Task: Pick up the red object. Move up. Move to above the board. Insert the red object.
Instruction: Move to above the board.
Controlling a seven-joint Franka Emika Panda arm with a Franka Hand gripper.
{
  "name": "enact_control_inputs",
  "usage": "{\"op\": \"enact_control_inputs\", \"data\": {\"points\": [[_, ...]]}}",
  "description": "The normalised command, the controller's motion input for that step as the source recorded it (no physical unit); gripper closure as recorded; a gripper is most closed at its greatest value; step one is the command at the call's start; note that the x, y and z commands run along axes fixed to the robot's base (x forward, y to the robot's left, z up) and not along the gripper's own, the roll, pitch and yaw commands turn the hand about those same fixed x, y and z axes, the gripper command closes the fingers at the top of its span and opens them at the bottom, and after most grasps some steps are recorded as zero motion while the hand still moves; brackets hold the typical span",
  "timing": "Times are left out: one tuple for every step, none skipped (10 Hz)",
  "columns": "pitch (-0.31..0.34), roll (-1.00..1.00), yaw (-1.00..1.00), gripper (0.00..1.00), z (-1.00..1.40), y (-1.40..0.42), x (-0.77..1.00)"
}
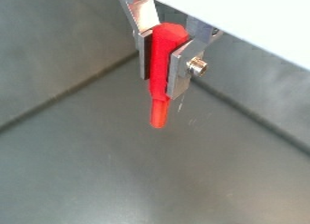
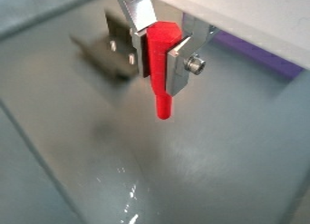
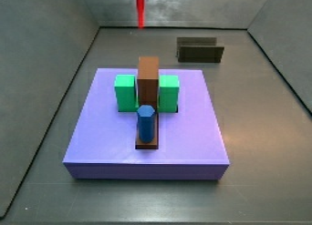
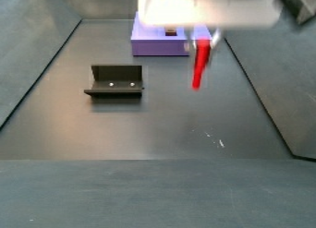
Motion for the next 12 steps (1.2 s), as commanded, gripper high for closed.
{"op": "enact_control_inputs", "data": {"points": [[0.026,0.01,0.0,1.0,1.4,-0.01,-0.05],[0.004,0.02,0.01,1.0,1.4,0.0,-0.02],[0.061,0.0,0.0,1.0,1.4,0.01,0.04],[0.08,0.0,0.0,1.0,1.4,0.0,0.04],[0.075,0.01,0.0,1.0,0.35,0.0,0.02],[0.212,-0.01,-0.17,1.0,0.16,-1.4,0.17],[0.16,0.0,-0.16,1.0,0.14,-1.4,0.18],[0.128,0.01,-0.08,1.0,0.15,-1.4,0.17],[0.092,-0.04,-0.04,1.0,0.14,-1.4,0.18],[0.09,-0.02,-0.02,1.0,0.15,-1.4,0.19],[0.099,-0.02,0.0,1.0,0.15,-1.4,0.2],[0.114,-0.01,0.0,1.0,0.15,-1.4,0.22]]}}
